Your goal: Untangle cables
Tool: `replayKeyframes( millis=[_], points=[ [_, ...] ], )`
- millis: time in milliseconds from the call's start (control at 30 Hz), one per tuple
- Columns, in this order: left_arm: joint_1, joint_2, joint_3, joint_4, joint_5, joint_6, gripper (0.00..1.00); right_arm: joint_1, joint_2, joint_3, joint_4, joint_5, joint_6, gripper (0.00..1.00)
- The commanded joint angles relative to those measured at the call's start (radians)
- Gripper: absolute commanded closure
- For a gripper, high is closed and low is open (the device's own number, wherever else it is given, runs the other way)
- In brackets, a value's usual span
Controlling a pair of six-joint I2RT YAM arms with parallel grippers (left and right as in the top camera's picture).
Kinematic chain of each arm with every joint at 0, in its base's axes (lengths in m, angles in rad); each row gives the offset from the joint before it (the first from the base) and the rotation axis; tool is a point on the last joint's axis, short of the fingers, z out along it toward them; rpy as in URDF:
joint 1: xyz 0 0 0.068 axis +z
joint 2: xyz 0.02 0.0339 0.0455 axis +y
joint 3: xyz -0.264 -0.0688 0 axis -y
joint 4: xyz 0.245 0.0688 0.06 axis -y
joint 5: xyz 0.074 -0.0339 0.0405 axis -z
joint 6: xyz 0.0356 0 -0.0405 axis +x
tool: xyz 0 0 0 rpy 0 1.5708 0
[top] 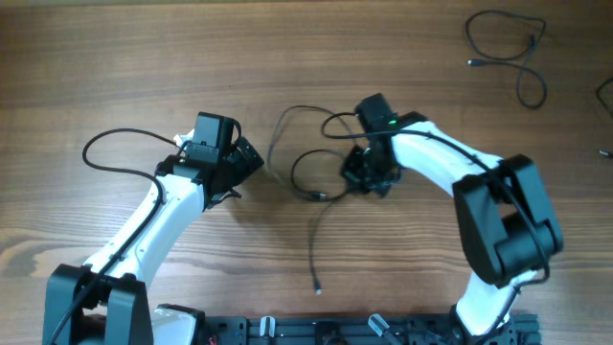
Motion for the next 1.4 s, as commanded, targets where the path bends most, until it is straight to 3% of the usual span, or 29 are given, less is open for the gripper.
replayKeyframes(
  millis=[0, 200, 267, 367, 467, 533, 567, 667, 767, 800, 867, 933, 1033, 1100, 1233, 1367],
  points=[
    [0.006, -0.009, -0.003, -0.016, -0.017, 0.012, 0.00, -0.130, -0.204, -0.025, -0.126, 0.350, -0.060, 0.96],
    [0.006, -0.009, -0.003, -0.016, -0.017, 0.012, 0.00, -0.355, -0.614, -0.025, -0.306, 0.430, -0.247, 0.96],
    [0.006, -0.009, -0.003, -0.016, -0.017, 0.012, 0.00, -0.440, -0.706, -0.025, -0.354, 0.520, -0.238, 0.96],
    [0.006, -0.009, -0.003, -0.016, -0.016, 0.012, 0.00, -0.740, -0.840, -0.025, -0.381, 0.594, -0.145, 0.96],
    [0.006, -0.009, -0.003, -0.016, -0.016, 0.012, 0.00, -1.014, -0.884, -0.025, -0.239, 0.515, -0.245, 0.96],
    [0.006, -0.009, -0.003, -0.016, -0.016, 0.012, 0.00, -1.093, -0.879, -0.025, -0.060, 0.333, -0.431, 0.96],
    [0.006, -0.009, -0.003, -0.016, -0.016, 0.012, 0.00, -1.106, -0.872, -0.025, 0.050, 0.227, -0.459, 0.96],
    [0.006, -0.009, -0.003, -0.016, -0.017, 0.012, 0.00, -1.105, -0.837, -0.025, 0.406, 0.024, -0.405, 0.95],
    [0.006, -0.009, -0.003, -0.016, -0.017, 0.012, 0.00, -1.105, -0.785, -0.025, 0.775, -0.016, -0.365, 0.95],
    [0.006, -0.009, -0.003, -0.016, -0.017, 0.012, 0.00, -1.105, -0.766, -0.025, 0.823, -0.029, -0.363, 0.95],
    [0.006, -0.009, -0.003, -0.016, -0.017, 0.012, 0.00, -1.104, -0.766, -0.025, 0.698, -0.045, -0.364, 0.96],
    [0.006, -0.009, -0.003, -0.016, -0.017, 0.012, 0.00, -1.099, -0.766, -0.025, 0.575, -0.221, -0.367, 0.95],
    [0.006, -0.009, -0.003, -0.016, -0.017, 0.012, 0.00, -1.044, -0.760, -0.034, 0.499, -0.462, -0.422, 0.95],
    [0.006, -0.009, -0.003, -0.016, -0.017, 0.012, 0.00, -0.952, -0.753, -0.034, 0.486, -0.510, -0.420, 0.95],
    [0.006, -0.009, -0.003, -0.016, -0.017, 0.012, 0.00, -0.753, -0.754, -0.034, 0.558, -0.516, -0.367, 0.95],
    [0.006, -0.009, -0.003, -0.016, -0.017, 0.012, 0.00, -0.524, -0.754, -0.034, 0.818, -0.418, -0.286, 0.95]
  ],
)
